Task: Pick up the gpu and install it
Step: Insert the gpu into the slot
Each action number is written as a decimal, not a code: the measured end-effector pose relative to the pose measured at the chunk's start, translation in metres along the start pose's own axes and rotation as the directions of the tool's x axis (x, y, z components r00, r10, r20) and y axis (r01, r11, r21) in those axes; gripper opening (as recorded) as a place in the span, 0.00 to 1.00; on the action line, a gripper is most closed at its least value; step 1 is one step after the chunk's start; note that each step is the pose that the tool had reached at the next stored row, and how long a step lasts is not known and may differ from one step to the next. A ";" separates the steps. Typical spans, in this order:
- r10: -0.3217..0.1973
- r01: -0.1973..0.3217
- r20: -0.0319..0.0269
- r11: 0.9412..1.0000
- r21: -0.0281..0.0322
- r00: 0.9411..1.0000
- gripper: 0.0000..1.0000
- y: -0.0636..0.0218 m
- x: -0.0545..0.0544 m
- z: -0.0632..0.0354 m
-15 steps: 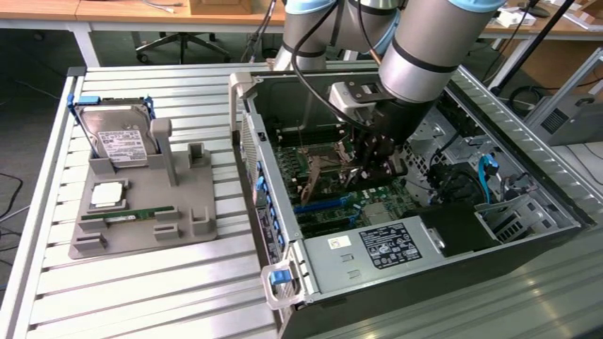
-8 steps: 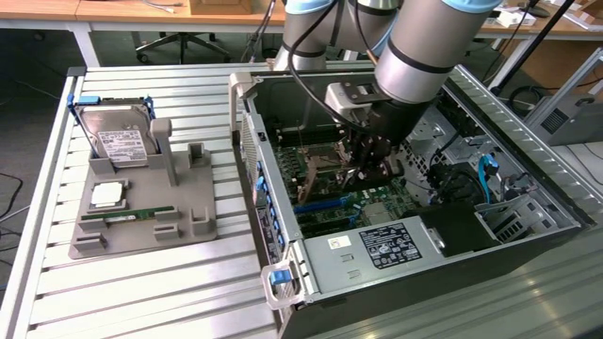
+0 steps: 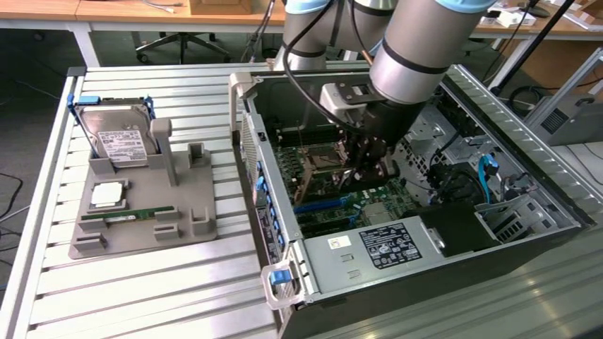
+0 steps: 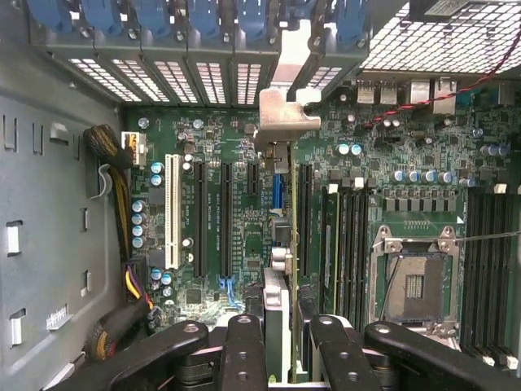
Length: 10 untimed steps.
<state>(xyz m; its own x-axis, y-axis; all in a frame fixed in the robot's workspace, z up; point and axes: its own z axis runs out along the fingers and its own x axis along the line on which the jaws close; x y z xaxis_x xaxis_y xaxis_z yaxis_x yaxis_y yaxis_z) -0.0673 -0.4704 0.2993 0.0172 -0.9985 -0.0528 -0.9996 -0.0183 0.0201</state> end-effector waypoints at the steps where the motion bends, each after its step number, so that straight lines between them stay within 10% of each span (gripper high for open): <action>1: 0.000 0.000 0.000 1.000 0.000 1.000 0.27 0.0003 0.000 0.0002; 7: 0.000 0.000 -0.001 1.000 0.000 1.000 0.27 0.0057 0.000 0.0030; 10: 0.000 0.000 -0.012 1.000 0.000 1.000 0.27 0.0078 0.000 0.0040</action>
<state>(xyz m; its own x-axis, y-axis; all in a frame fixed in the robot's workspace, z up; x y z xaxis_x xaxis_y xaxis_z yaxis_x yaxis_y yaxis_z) -0.0751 -0.4704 0.2954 0.0172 -0.9990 -0.0404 -0.9996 -0.0180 0.0203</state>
